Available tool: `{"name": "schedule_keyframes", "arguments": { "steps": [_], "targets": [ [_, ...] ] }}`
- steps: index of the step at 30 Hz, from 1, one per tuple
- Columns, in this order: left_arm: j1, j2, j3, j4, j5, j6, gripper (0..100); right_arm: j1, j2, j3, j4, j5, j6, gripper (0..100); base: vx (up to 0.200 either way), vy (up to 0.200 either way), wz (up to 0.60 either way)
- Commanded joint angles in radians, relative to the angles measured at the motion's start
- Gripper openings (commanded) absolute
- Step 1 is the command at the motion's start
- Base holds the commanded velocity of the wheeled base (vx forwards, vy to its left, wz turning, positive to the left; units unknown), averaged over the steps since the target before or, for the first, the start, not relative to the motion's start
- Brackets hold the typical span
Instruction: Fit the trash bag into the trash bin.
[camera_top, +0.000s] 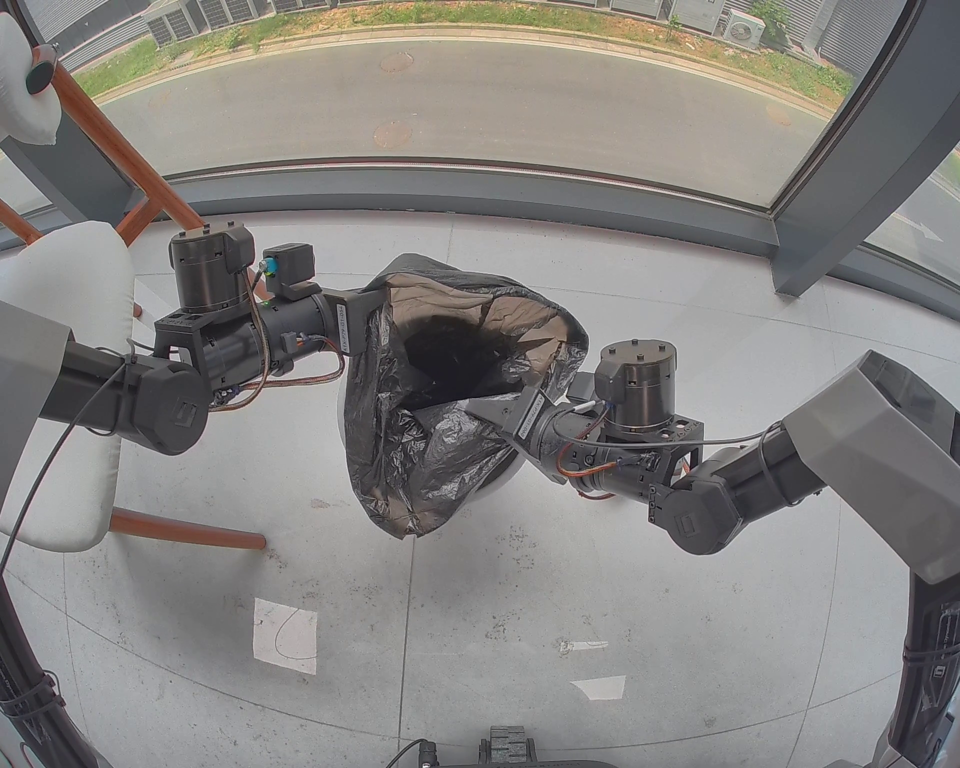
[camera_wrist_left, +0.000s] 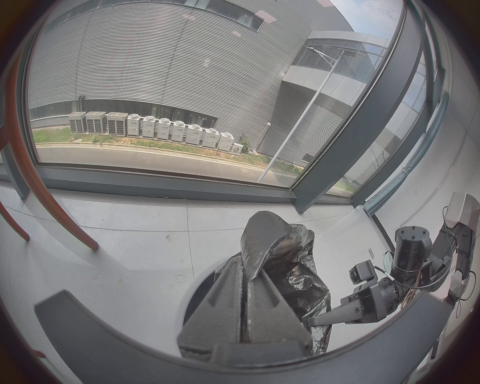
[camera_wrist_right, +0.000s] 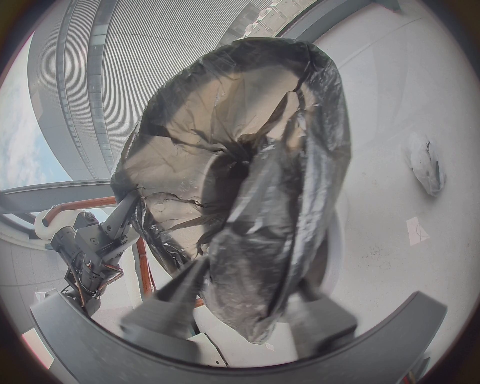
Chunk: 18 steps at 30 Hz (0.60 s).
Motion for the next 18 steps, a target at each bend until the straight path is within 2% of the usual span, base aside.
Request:
{"name": "schedule_keyframes", "arguments": {
  "steps": [1, 10, 18],
  "targets": [
    [0.001, -0.002, 0.006, 0.000, 0.001, 0.000, 0, 0.003, -0.008, 0.018, -0.002, -0.001, 0.000, 0, 0.000, 0.000, 0.00],
    [0.008, -0.002, 0.020, 0.003, 0.010, -0.002, 0, -0.031, -0.137, 0.105, 0.100, 0.001, -0.007, 0, 0.000, 0.000, 0.00],
    [0.017, -0.004, 0.029, 0.003, 0.017, 0.000, 0, -0.091, -0.146, 0.179, 0.097, -0.002, -0.054, 0, 0.000, 0.000, 0.00]
  ]
}}
